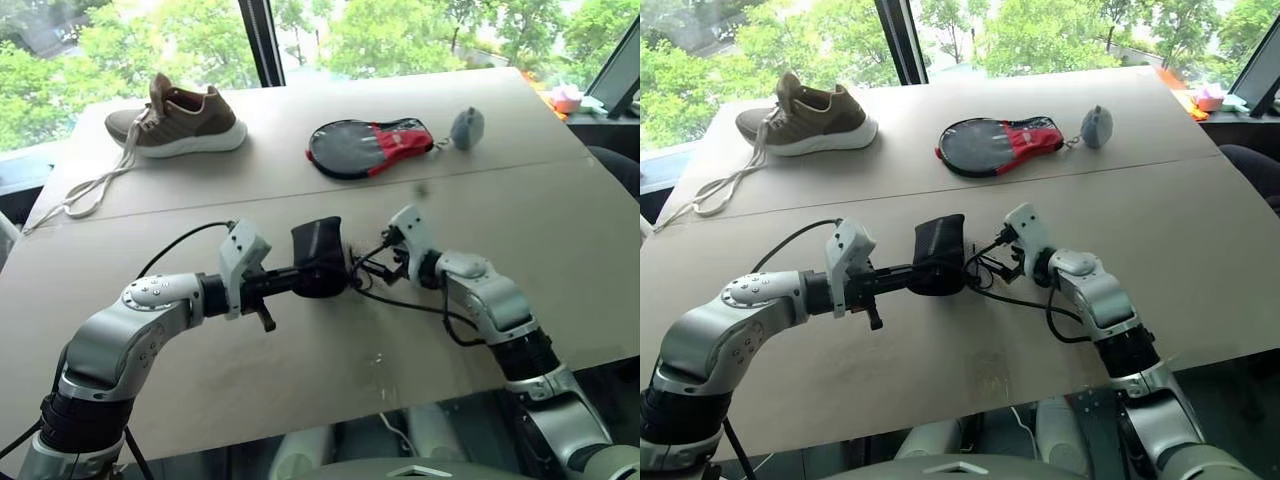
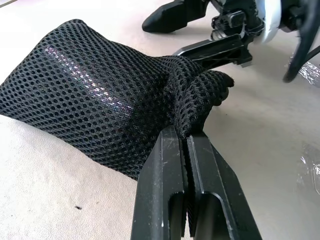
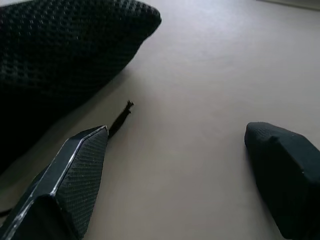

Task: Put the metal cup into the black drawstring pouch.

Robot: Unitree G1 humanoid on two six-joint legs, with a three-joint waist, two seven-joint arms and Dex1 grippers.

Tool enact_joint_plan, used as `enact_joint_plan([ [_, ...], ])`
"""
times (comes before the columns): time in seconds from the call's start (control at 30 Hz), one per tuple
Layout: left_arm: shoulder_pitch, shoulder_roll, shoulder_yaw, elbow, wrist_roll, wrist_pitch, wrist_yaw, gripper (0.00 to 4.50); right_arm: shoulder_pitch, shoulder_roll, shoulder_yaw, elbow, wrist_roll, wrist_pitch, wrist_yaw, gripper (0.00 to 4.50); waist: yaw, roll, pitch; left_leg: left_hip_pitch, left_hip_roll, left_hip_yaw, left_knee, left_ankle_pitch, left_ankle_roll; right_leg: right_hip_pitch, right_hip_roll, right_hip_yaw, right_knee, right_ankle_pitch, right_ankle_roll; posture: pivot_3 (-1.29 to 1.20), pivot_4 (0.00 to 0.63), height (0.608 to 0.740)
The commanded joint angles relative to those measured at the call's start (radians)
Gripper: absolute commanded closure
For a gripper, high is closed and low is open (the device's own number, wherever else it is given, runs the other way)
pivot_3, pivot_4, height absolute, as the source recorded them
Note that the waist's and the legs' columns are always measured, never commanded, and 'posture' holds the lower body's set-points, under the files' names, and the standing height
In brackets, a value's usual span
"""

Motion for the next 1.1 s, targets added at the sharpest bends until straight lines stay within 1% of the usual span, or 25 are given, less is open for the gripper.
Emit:
enact_joint_plan([
  [0.03, 0.0, 0.012, 0.025, -0.018, 0.002, -0.02, -0.004, 4.5, 0.007, -0.005, 0.032, -0.094, 0.035, 0.008, 0.078, 0.06, -0.004, 0.0, 0.0, 0.0, 0.0, 0.0, 0.0, 0.0, 0.0, 0.0, 0.0, 0.0, 0.0, 0.0, 0.0, 0.0, 0.15, 0.74],
  [0.13, -0.01, 0.009, 0.017, -0.005, 0.01, -0.024, -0.005, 4.5, -0.001, 0.025, 0.041, -0.09, 0.028, 0.016, 0.062, 0.06, -0.005, 0.0, 0.0, 0.0, 0.0, 0.0, 0.0, 0.0, 0.0, 0.0, 0.0, 0.0, 0.0, 0.0, 0.0, 0.0, 0.15, 0.74],
  [0.27, -0.014, 0.005, 0.009, -0.004, 0.016, -0.026, -0.006, 4.5, -0.004, 0.037, 0.112, -0.061, -0.045, -0.001, 0.042, 0.06, -0.002, 0.0, 0.0, 0.0, 0.0, 0.0, 0.0, 0.0, 0.0, 0.0, 0.0, 0.0, 0.0, 0.0, 0.0, 0.0, 0.15, 0.74],
  [0.33, -0.013, 0.004, 0.007, -0.004, 0.019, -0.027, -0.007, 4.5, -0.005, 0.013, 0.166, -0.017, -0.133, -0.05, 0.017, 0.06, -0.001, 0.0, 0.0, 0.0, 0.0, 0.0, 0.0, 0.0, 0.0, -0.001, 0.0, 0.0, 0.0, 0.0, 0.0, 0.0, 0.15, 0.74],
  [0.4, -0.007, 0.007, 0.009, -0.002, 0.023, -0.031, -0.007, 4.5, 0.003, -0.02, 0.205, 0.003, -0.191, -0.093, 0.025, 0.06, 0.0, 0.0, 0.0, 0.0, 0.0, 0.0, 0.0, 0.0, 0.0, -0.001, 0.0, 0.0, 0.0, 0.0, 0.0, 0.0, 0.15, 0.74],
  [0.5, 0.007, 0.013, 0.017, 0.011, 0.034, -0.044, -0.008, 4.5, 0.018, -0.051, 0.206, 0.021, -0.241, -0.129, 0.002, 0.06, 0.001, 0.0, -0.001, 0.001, 0.0, 0.0, 0.0, 0.0, 0.0, 0.0, 0.0, 0.0, 0.0, 0.0, 0.0, 0.0, 0.15, 0.74],
  [0.53, 0.012, 0.017, 0.017, 0.016, 0.042, -0.051, -0.01, 4.5, 0.023, -0.045, 0.181, 0.025, -0.241, -0.13, -0.02, 0.3, 0.002, 0.0, -0.001, 0.002, 0.0, 0.0, 0.0, 0.0, 0.0, 0.001, 0.0, 0.0, 0.0, 0.0, 0.0, 0.0, 0.15, 0.74],
  [0.57, 0.016, 0.02, 0.015, 0.019, 0.048, -0.057, -0.013, 4.5, 0.029, -0.039, 0.155, 0.025, -0.234, -0.128, -0.036, 0.67, 0.002, 0.0, -0.001, 0.003, 0.0, 0.0, 0.0, 0.0, 0.0, 0.001, 0.0, 0.0, 0.001, 0.0, 0.0, 0.0, 0.15, 0.74],
  [0.6, 0.018, 0.02, 0.015, 0.021, 0.052, -0.061, -0.014, 4.5, 0.037, -0.038, 0.125, 0.019, -0.226, -0.127, -0.05, 0.79, 0.003, 0.0, -0.001, 0.003, 0.0, 0.0, 0.0, 0.0, 0.0, 0.001, 0.0, 0.0, 0.001, 0.0, 0.0, 0.0, 0.15, 0.74],
  [0.7, 0.017, 0.015, 0.012, 0.024, 0.056, -0.065, -0.015, 4.5, 0.05, -0.044, 0.074, 0.004, -0.223, -0.124, -0.072, 2.27, 0.01, 0.0, -0.001, 0.003, 0.0, 0.0, 0.0, 0.0, 0.0, 0.001, 0.0, 0.0, 0.001, 0.0, 0.0, 0.0, 0.15, 0.74],
  [0.73, 0.016, 0.012, 0.011, 0.025, 0.057, -0.066, -0.014, 4.5, 0.058, -0.048, 0.051, -0.009, -0.216, -0.117, -0.077, 2.68, 0.012, 0.0, -0.001, 0.003, 0.0, 0.0, 0.0, 0.0, 0.0, 0.001, 0.0, 0.0, 0.001, 0.0, 0.0, 0.0, 0.15, 0.74],
  [0.83, 0.012, 0.007, 0.007, 0.032, 0.061, -0.071, -0.013, 4.5, 0.076, -0.056, -0.001, -0.04, -0.206, -0.106, -0.094, 4.12, 0.019, 0.0, -0.001, 0.003, 0.0, 0.0, 0.0, 0.0, 0.0, 0.001, 0.0, 0.0, 0.001, 0.0, 0.0, 0.0, 0.15, 0.74],
  [0.87, 0.011, 0.005, 0.004, 0.034, 0.064, -0.074, -0.012, 4.5, 0.082, -0.051, -0.02, -0.046, -0.2, -0.098, -0.103, 4.47, 0.02, 0.0, -0.001, 0.003, 0.0, 0.0, 0.0, 0.0, 0.0, 0.001, 0.0, 0.0, 0.001, 0.0, 0.0, 0.0, 0.15, 0.74],
  [1.0, -0.001, -0.001, -0.01, 0.045, 0.073, -0.083, -0.009, 4.5, 0.1, -0.037, -0.071, -0.053, -0.178, -0.075, -0.119, 4.47, 0.021, 0.0, -0.001, 0.003, 0.0, 0.0, 0.0, 0.0, 0.0, 0.001, 0.0, 0.0, 0.001, 0.0, 0.0, 0.0, 0.15, 0.74],
  [1.1, -0.01, -0.007, -0.016, 0.05, 0.079, -0.087, -0.009, 4.5, 0.113, -0.037, -0.085, -0.051, -0.183, -0.083, -0.134, 4.47, 0.022, 0.0, -0.001, 0.003, 0.0, 0.0, 0.0, 0.0, 0.0, 0.001, 0.0, 0.0, 0.001, 0.0, 0.0, 0.0, 0.15, 0.74],
])
